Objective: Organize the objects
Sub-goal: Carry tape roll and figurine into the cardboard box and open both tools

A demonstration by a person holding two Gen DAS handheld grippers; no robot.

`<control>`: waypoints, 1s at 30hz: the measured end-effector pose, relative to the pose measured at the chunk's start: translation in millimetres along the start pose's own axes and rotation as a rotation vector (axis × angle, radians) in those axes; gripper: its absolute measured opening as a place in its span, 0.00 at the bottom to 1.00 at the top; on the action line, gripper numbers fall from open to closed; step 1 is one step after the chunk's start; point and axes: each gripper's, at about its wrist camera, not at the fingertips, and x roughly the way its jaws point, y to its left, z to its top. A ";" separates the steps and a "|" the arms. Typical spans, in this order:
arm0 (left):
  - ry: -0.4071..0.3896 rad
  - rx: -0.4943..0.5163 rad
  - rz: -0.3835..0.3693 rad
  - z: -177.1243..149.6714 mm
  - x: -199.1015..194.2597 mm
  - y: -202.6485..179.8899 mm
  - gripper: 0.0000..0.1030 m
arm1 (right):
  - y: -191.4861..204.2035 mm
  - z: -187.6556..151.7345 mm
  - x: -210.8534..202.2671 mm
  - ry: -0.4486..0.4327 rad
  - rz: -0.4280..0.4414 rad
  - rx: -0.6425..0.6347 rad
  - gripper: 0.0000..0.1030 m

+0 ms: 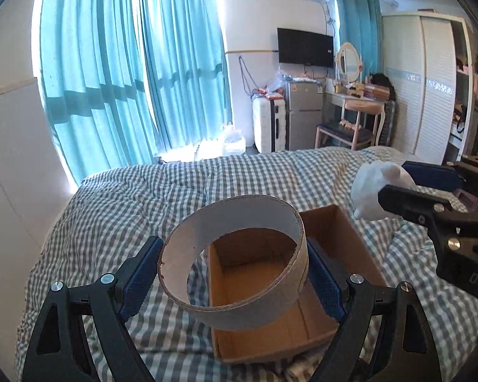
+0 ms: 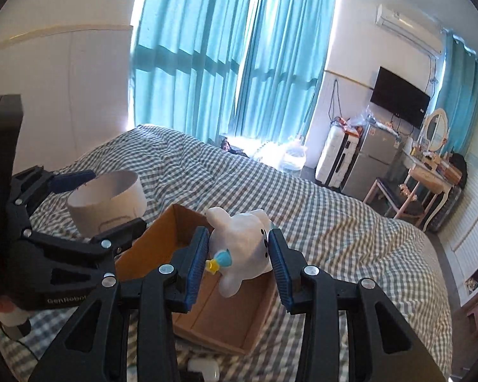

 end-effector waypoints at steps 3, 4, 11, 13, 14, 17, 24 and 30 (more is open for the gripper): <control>0.046 0.016 -0.002 -1.2 35.0 -1.6 0.86 | -8.9 -0.1 39.8 0.046 0.010 0.030 0.37; 0.058 0.022 -0.004 -3.3 43.9 -4.1 0.86 | -10.7 -2.3 51.8 0.064 0.011 0.035 0.37; 0.119 0.087 -0.035 -21.8 89.8 -21.4 0.86 | -20.4 -32.5 110.2 0.154 0.061 0.054 0.37; 0.140 0.088 -0.049 -26.7 99.7 -24.0 0.86 | -22.6 -40.6 124.5 0.182 0.073 0.063 0.37; 0.155 0.086 -0.061 -30.4 106.1 -25.6 0.86 | -24.6 -45.7 126.8 0.190 0.076 0.069 0.37; 0.182 0.097 -0.074 -39.2 115.9 -27.9 0.86 | -29.8 -52.6 138.6 0.209 0.098 0.085 0.38; 0.158 0.139 -0.028 -39.2 106.7 -33.6 0.97 | -27.1 -51.6 128.7 0.188 0.070 0.077 0.57; 0.150 0.125 -0.017 -30.8 72.9 -28.7 0.98 | -38.8 -28.1 69.1 0.096 0.039 0.125 0.67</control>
